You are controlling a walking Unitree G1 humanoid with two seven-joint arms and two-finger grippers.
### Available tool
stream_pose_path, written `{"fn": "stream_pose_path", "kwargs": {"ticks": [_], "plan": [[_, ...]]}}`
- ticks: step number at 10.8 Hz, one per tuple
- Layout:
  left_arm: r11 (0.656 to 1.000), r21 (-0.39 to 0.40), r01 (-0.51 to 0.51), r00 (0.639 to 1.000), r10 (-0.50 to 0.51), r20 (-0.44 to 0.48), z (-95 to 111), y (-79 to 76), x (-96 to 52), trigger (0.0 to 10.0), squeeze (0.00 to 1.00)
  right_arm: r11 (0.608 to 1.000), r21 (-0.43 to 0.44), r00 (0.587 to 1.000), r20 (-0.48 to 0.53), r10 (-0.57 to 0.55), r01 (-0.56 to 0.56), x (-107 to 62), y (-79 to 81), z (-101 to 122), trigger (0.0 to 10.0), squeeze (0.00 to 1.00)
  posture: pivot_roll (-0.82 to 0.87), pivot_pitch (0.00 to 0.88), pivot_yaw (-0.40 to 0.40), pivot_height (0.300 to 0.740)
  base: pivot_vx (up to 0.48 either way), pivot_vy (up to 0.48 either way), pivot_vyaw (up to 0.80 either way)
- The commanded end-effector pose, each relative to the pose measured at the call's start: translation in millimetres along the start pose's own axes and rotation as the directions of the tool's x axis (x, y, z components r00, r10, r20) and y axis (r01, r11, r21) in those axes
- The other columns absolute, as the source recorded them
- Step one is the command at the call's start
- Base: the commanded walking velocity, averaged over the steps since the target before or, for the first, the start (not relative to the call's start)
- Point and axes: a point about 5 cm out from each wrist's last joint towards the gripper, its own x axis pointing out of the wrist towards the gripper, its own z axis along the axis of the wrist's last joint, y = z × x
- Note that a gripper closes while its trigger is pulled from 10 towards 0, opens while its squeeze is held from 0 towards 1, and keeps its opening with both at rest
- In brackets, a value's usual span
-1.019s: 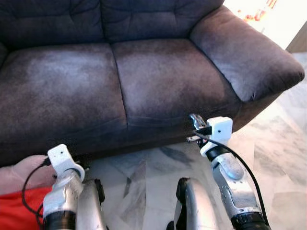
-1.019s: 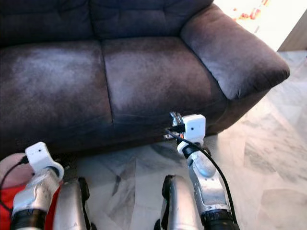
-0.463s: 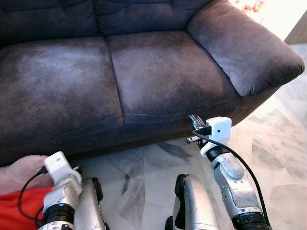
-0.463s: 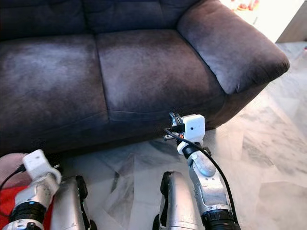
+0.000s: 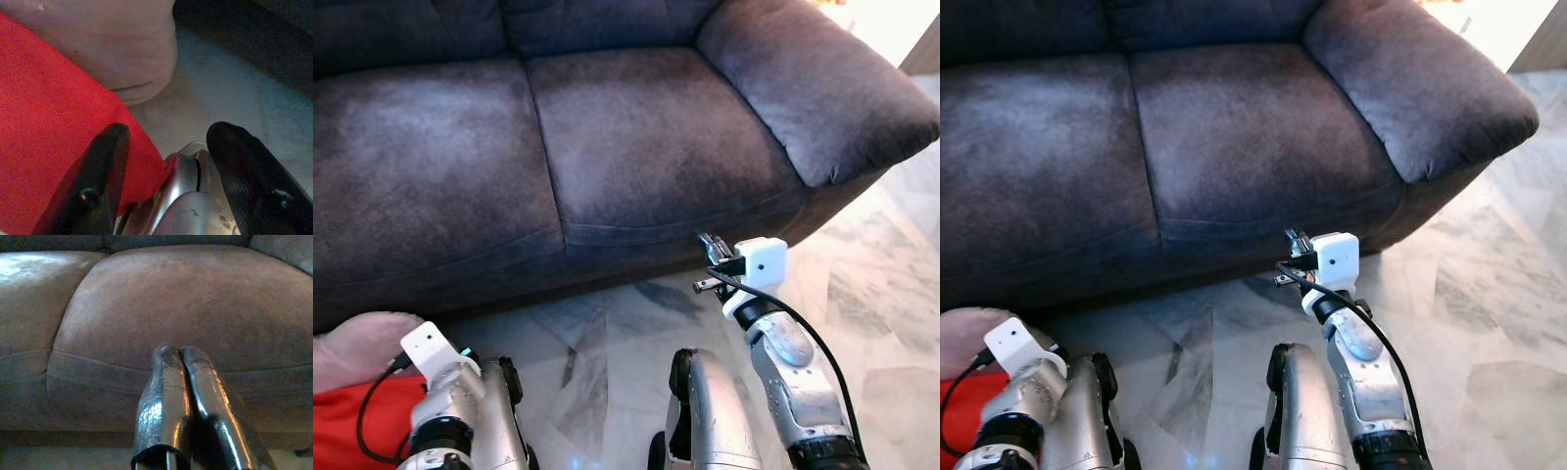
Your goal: Move the pillow to the sofa from floor
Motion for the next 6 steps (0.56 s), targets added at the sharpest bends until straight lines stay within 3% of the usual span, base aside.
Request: {"fn": "stream_pose_path", "kwargs": {"ticks": [1,4,6], "plan": [[0.999,-0.002,-0.038,0.999,0.038,-0.038,-10.1,4.8,1.1,10.0,0.00,1.000,0.001,1.000,-0.005,0.003,-0.003,-4.0,-0.8,0.5,10.0,0.00,0.10,0.251,-0.125,0.483,0.000,0.000,0.00],[0.987,0.020,-0.162,0.987,0.162,-0.003,-5.6,23.9,0.7,10.0,0.00,1.000,0.005,1.000,-0.022,0.008,-0.008,-8.9,0.6,-0.7,10.0,0.00,0.10,0.286,-0.130,0.483,0.000,0.000,0.00],[0.984,0.004,-0.178,0.984,0.178,-0.026,-10.0,27.9,-2.0,10.0,0.00,1.000,0.009,1.000,-0.027,0.012,-0.012,-10.4,2.4,-0.5,10.0,0.00,0.10,0.301,-0.133,0.483,0.000,0.000,0.00]]}}
